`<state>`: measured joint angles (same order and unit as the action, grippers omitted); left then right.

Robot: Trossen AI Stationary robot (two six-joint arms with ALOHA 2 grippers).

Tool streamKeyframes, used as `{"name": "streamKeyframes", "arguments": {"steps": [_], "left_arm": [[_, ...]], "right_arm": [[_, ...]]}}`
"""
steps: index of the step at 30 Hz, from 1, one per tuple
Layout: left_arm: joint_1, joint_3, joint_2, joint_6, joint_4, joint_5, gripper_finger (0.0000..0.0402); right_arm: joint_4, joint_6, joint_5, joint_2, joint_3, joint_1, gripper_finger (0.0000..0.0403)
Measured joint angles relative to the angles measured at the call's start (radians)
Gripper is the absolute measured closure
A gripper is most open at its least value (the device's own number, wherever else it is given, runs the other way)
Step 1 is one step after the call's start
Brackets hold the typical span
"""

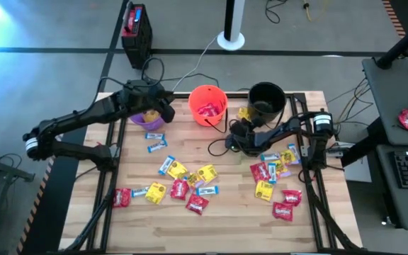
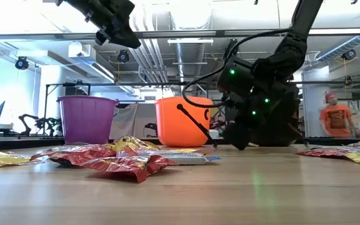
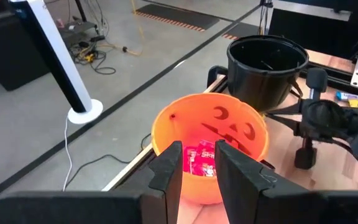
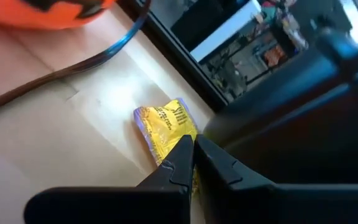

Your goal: Sort candy by brand, put in halloween buckets

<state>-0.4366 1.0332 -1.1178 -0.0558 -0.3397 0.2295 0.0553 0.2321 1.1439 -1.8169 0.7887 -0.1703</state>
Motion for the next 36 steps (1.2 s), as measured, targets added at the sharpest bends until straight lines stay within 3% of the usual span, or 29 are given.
{"name": "streamKeyframes", "arguments": {"steps": [5, 12, 17, 36], "left_arm": [[0.0, 0.0, -0.005, -0.005, 0.001, 0.002, 0.0323], [0.0, 0.0, -0.003, -0.008, 0.003, 0.043, 0.0323], [0.0, 0.0, -0.003, -0.01, 0.002, 0.045, 0.0323], [-0.01, 0.0, -0.009, -0.005, -0.001, 0.053, 0.0323]], "right_arm": [[0.013, 0.136, 0.011, -0.031, 0.0, -0.005, 0.0394], [0.061, 0.194, 0.1, -0.067, 0.005, -0.007, 0.0394], [0.08, 0.293, 0.101, -0.08, 0.004, -0.036, 0.0394], [0.135, 0.309, 0.043, -0.164, 0.055, -0.063, 0.0394]]}}
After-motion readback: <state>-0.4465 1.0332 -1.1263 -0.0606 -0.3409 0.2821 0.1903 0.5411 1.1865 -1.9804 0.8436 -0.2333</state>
